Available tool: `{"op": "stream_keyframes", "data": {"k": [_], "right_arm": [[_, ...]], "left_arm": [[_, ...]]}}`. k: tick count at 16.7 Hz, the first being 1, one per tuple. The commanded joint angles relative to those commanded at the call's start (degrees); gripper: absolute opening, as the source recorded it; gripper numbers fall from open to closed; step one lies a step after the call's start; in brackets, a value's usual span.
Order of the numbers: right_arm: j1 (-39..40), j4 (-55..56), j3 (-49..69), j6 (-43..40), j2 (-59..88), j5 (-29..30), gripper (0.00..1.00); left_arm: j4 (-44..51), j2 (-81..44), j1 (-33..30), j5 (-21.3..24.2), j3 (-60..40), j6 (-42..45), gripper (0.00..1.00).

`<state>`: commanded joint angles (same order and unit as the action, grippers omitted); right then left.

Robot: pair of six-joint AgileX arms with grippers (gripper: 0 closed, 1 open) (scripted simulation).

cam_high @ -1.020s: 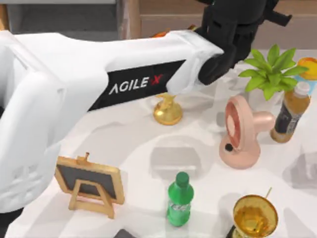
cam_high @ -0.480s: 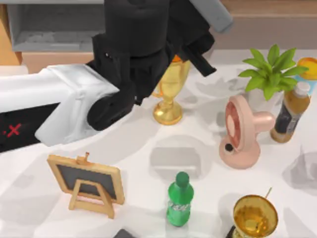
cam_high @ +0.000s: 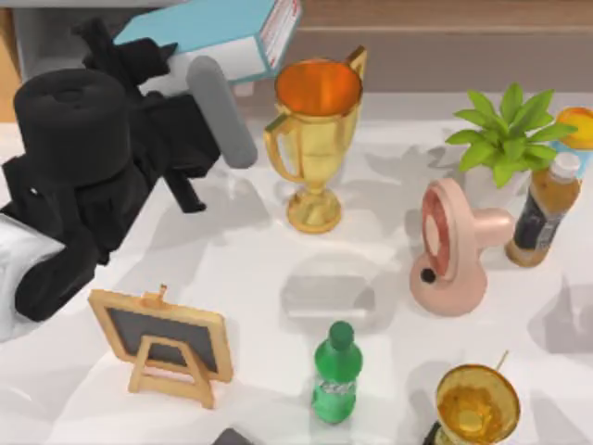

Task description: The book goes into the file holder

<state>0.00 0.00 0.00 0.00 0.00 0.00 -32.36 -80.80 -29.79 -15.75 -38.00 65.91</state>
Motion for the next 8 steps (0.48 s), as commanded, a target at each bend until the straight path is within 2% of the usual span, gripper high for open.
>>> {"op": "stream_keyframes", "data": {"k": [4, 8], "right_arm": [[0.0, 0.0, 0.0, 0.0, 0.0, 0.0, 1.0], [0.0, 0.0, 0.0, 0.0, 0.0, 0.0, 1.0]], "left_arm": [[-4.0, -5.2, 7.2, 2.2, 3.4, 10.5, 0.0], [-8.7, -13.4, 12.8, 4.4, 0.2, 18.1, 0.0]]}}
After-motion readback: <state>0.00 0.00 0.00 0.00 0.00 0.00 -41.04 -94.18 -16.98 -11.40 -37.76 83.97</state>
